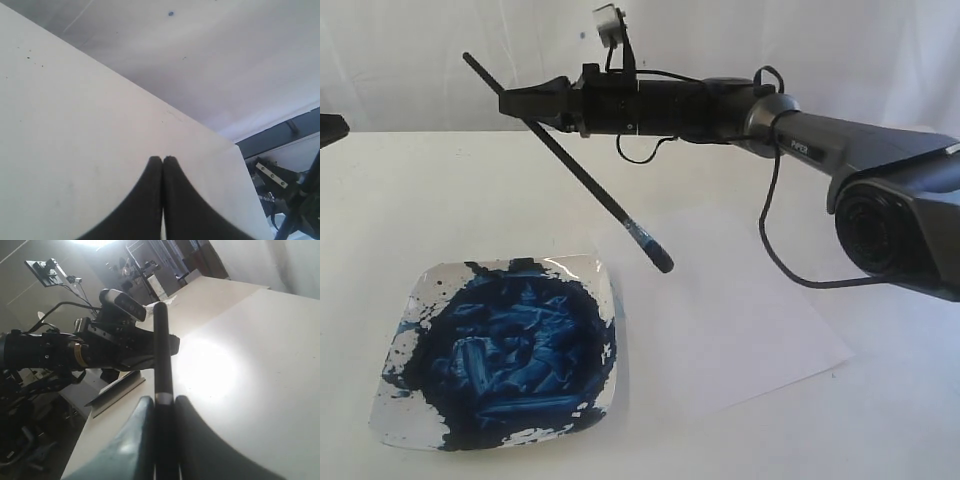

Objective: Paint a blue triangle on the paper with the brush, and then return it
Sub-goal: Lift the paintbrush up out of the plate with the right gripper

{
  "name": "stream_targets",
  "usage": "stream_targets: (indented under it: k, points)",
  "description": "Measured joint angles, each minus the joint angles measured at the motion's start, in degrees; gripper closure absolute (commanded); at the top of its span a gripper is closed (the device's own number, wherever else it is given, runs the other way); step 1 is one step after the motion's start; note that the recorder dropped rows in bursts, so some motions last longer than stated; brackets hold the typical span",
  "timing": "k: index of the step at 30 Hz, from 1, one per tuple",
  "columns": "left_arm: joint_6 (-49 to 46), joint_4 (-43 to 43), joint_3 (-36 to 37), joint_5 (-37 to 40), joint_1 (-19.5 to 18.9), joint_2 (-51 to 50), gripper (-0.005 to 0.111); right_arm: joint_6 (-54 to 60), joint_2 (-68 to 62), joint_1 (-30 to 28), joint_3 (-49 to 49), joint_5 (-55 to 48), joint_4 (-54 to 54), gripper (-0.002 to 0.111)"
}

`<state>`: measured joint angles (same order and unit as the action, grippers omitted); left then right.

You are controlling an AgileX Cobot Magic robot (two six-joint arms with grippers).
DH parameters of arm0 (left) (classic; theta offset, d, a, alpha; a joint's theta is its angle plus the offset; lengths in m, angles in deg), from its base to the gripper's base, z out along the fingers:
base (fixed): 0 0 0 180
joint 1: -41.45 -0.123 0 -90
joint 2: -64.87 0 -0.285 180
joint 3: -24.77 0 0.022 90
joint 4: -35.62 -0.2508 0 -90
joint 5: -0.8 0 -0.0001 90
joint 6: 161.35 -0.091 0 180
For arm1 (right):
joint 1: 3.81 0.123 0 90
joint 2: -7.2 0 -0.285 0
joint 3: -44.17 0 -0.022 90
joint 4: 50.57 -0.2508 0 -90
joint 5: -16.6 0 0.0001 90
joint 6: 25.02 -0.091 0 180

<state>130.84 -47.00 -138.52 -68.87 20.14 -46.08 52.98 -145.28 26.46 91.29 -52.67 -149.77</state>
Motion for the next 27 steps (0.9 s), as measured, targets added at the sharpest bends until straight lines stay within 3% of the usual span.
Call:
stream_targets:
  k: [12,18,27]
  points:
    - [-2.37,-1.32,0.0,-0.12,10.06,0.0,0.107,6.19,5.09,-0.97,0.0,-0.09,0.0,0.108]
    - [-2.6,-1.32,0.0,-0.12,10.63,0.0,0.107,8.1,10.58,-1.35,0.0,-0.09,0.52,0.108]
    - [-2.6,-1.32,0.0,-0.12,10.63,0.0,0.107,5.11,18.58,-1.35,0.0,-0.22,11.12,0.108]
